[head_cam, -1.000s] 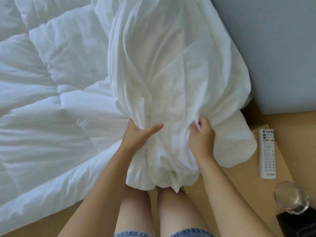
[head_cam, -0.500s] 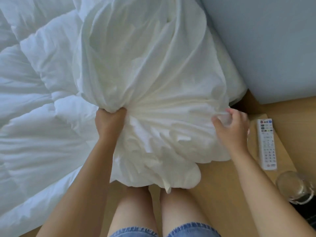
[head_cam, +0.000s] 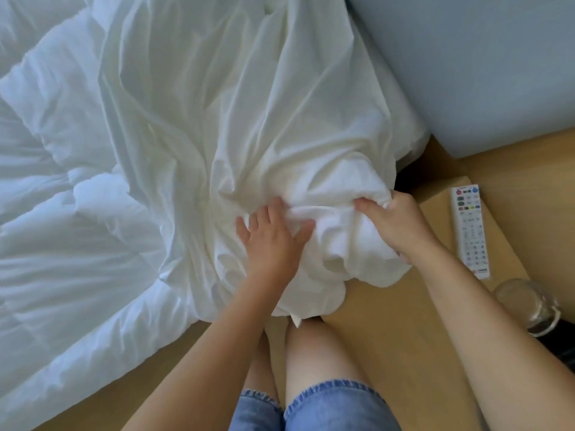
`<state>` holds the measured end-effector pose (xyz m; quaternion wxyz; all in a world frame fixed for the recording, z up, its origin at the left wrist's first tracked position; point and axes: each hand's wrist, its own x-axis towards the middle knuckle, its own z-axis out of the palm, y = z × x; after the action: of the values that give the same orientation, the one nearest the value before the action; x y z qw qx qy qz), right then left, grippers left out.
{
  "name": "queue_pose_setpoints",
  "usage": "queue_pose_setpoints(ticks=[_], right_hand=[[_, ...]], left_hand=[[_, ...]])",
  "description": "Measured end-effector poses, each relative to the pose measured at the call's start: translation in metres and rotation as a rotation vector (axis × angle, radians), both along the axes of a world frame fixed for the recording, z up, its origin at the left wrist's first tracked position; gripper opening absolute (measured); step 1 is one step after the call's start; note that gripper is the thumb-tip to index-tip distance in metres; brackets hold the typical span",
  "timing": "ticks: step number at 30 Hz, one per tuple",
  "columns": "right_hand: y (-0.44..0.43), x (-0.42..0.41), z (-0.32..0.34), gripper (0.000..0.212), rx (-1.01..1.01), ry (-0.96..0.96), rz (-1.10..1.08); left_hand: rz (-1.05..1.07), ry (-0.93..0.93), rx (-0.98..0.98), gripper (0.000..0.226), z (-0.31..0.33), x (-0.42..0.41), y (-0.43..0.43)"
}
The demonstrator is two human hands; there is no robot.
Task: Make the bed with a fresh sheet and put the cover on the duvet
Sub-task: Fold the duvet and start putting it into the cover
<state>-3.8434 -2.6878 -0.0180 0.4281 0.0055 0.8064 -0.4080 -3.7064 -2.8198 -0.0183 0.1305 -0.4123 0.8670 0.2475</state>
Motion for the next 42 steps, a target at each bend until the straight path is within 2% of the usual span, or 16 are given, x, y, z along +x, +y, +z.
queue_pose_setpoints(ticks=[2,4,6,8,11,12,14,17,19,23,29,30,32,36,39,42], right_hand=[[0.009,-0.007,0.008,0.015,0.017,0.081,0.003],[0.017,-0.018,0.011,0.020,0.064,0.152,0.023],[0.021,-0.029,0.009,0.031,0.090,0.176,0.018],[0.017,-0.027,0.003,0.037,0.101,0.173,0.046],[0.014,-0.017,-0.010,0.032,0.140,0.114,0.033],[0.017,-0.014,-0.012,0.039,0.152,0.034,0.012],[0.025,-0.014,-0.013,0.076,0.169,-0.162,0.015],[0.030,-0.021,-0.014,0.122,0.241,-0.269,0.105],[0.020,-0.023,-0.013,0.131,0.208,-0.271,0.132],[-0.009,-0.018,-0.009,0.111,0.072,-0.263,0.024],[-0.027,-0.010,-0.004,0.075,0.284,0.067,0.218],[-0.030,-0.007,-0.003,0.064,0.277,0.131,0.258],[-0.035,-0.010,-0.004,0.046,0.198,0.191,0.301],[-0.034,-0.034,-0.001,0.038,-0.028,0.050,0.199],[-0.034,-0.046,-0.007,0.044,-0.036,0.069,0.186],[-0.037,-0.051,-0.012,0.037,-0.044,0.114,0.081]], left_hand=[[-0.085,0.056,0.046,0.027,-0.008,-0.014,-0.001],[-0.228,0.147,0.069,0.027,-0.005,-0.020,-0.009],[-0.397,0.263,-0.023,0.029,0.000,-0.011,-0.032],[-0.522,0.214,-0.120,0.033,0.004,0.003,-0.055],[-0.435,-0.058,-0.084,0.027,0.000,0.004,-0.055],[-0.400,-0.086,-0.077,0.027,-0.001,0.003,-0.049],[-0.342,0.003,-0.042,0.031,0.003,0.008,-0.039],[-0.104,0.209,-0.019,0.032,0.012,0.031,-0.056],[0.133,0.247,0.051,0.031,0.018,0.036,-0.068],[0.621,0.313,0.210,0.027,0.022,0.019,-0.077],[1.242,0.420,0.438,0.022,0.021,0.001,-0.086],[1.234,0.426,0.456,0.017,0.021,0.000,-0.082],[1.021,0.400,0.408,0.005,0.025,-0.004,-0.074],[0.524,0.365,0.342,0.043,0.026,-0.036,-0.065],[0.020,0.179,0.099,0.055,0.019,-0.074,-0.055],[-0.294,0.144,-0.075,0.026,0.012,-0.102,-0.045]])
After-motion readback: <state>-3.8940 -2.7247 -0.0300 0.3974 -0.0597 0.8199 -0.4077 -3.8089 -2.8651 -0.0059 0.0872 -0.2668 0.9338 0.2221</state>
